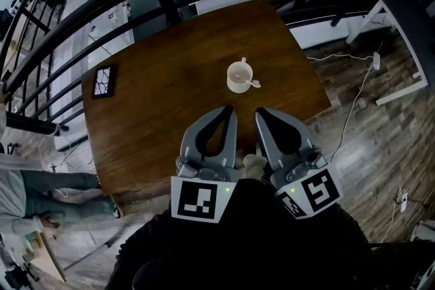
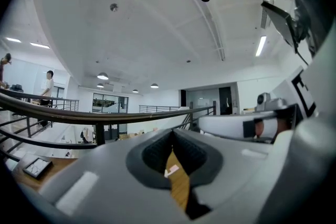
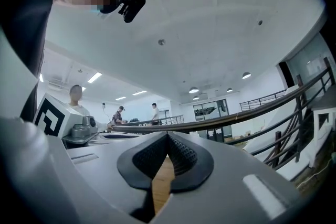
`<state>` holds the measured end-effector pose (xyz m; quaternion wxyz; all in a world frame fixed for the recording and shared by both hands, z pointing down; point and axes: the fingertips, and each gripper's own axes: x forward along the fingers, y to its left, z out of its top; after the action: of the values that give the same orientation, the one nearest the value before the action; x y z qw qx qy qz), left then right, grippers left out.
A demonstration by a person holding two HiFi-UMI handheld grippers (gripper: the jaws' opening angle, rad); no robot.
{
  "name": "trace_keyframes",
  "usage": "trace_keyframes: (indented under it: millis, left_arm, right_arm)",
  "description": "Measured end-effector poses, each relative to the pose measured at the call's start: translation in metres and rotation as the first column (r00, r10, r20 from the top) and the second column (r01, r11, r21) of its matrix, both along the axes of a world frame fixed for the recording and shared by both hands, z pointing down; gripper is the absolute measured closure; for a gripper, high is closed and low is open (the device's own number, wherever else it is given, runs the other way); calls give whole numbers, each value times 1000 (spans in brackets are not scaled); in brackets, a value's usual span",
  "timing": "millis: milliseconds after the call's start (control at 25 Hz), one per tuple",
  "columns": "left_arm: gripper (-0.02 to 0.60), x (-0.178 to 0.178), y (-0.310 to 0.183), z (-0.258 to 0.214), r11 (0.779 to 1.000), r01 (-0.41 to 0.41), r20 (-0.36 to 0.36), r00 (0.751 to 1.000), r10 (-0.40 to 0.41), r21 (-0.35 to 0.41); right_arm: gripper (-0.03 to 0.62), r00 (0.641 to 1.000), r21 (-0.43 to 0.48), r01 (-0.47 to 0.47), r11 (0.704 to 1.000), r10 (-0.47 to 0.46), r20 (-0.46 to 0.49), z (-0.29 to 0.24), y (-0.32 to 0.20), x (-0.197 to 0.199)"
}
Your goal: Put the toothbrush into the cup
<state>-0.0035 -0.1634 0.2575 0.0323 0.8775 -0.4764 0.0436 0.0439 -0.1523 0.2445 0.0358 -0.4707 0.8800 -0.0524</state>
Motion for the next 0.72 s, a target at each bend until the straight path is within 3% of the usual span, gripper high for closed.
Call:
trace_keyframes:
  millis: [720]
  left_arm:
    - [572, 16, 19, -10, 998, -58, -1, 998, 58, 36]
  right_arm:
    - [594, 998, 23, -58, 998, 58, 4, -10, 18, 12]
